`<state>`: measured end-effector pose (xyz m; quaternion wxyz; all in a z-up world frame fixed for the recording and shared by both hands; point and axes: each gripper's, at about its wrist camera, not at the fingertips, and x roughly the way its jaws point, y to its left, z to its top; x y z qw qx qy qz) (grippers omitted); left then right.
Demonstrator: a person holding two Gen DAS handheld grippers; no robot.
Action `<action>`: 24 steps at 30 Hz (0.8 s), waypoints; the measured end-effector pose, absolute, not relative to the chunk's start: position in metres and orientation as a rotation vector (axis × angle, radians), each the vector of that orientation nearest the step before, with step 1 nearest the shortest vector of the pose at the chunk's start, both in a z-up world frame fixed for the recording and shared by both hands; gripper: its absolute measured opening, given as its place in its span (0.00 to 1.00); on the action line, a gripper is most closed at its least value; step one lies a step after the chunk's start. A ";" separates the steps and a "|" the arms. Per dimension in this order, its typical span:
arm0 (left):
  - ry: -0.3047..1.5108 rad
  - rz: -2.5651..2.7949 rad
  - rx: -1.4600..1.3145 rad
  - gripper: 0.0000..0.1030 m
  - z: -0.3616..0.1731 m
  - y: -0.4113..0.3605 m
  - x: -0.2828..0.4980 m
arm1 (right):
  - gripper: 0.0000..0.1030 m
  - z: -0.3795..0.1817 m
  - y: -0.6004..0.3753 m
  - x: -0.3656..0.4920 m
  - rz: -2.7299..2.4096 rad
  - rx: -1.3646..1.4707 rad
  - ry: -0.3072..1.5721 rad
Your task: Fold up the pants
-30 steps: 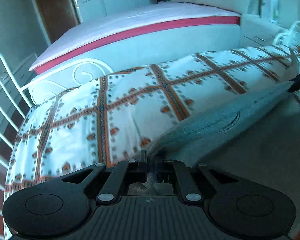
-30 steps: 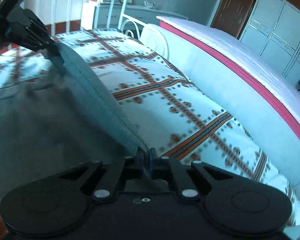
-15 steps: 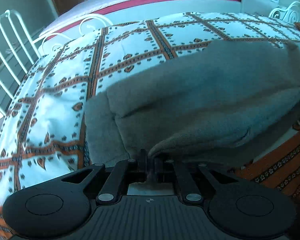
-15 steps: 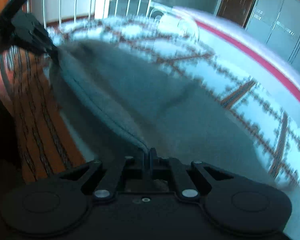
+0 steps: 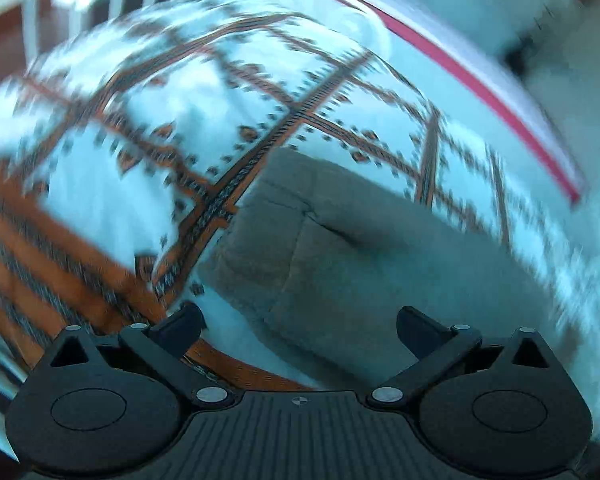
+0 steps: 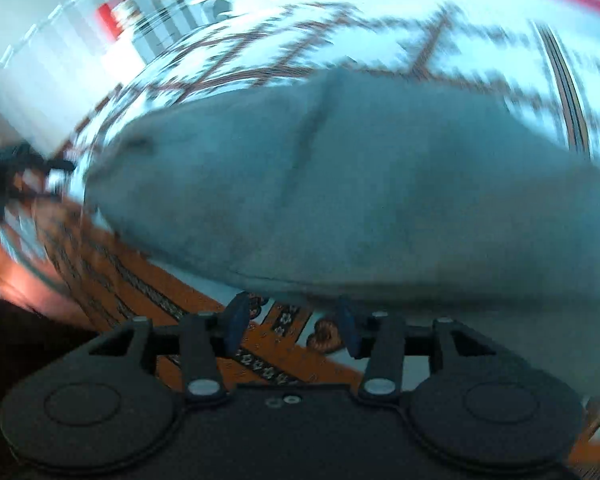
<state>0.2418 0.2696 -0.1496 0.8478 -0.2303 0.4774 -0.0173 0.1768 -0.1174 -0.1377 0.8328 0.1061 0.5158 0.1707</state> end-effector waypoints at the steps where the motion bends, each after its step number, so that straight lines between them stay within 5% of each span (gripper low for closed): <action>1: 1.011 -0.012 -0.522 1.00 -0.154 0.272 0.241 | 0.38 -0.141 -0.124 0.178 0.351 0.285 1.113; 6: 1.028 -0.002 -0.584 0.95 -0.177 0.270 0.248 | 0.34 -0.155 -0.146 0.184 0.298 0.522 1.151; 10: 0.991 -0.024 -0.541 0.56 -0.172 0.258 0.259 | 0.16 -0.170 -0.150 0.194 0.249 0.607 1.191; 12: 0.972 -0.015 -0.481 0.51 -0.170 0.249 0.260 | 0.16 -0.172 -0.155 0.196 0.236 0.682 1.199; 16: 0.896 -0.002 -0.409 0.23 -0.163 0.248 0.256 | 0.18 -0.175 -0.160 0.195 0.216 0.795 1.190; 24: 0.890 -0.004 -0.389 0.21 -0.174 0.254 0.253 | 0.14 -0.192 -0.175 0.198 0.132 0.989 1.184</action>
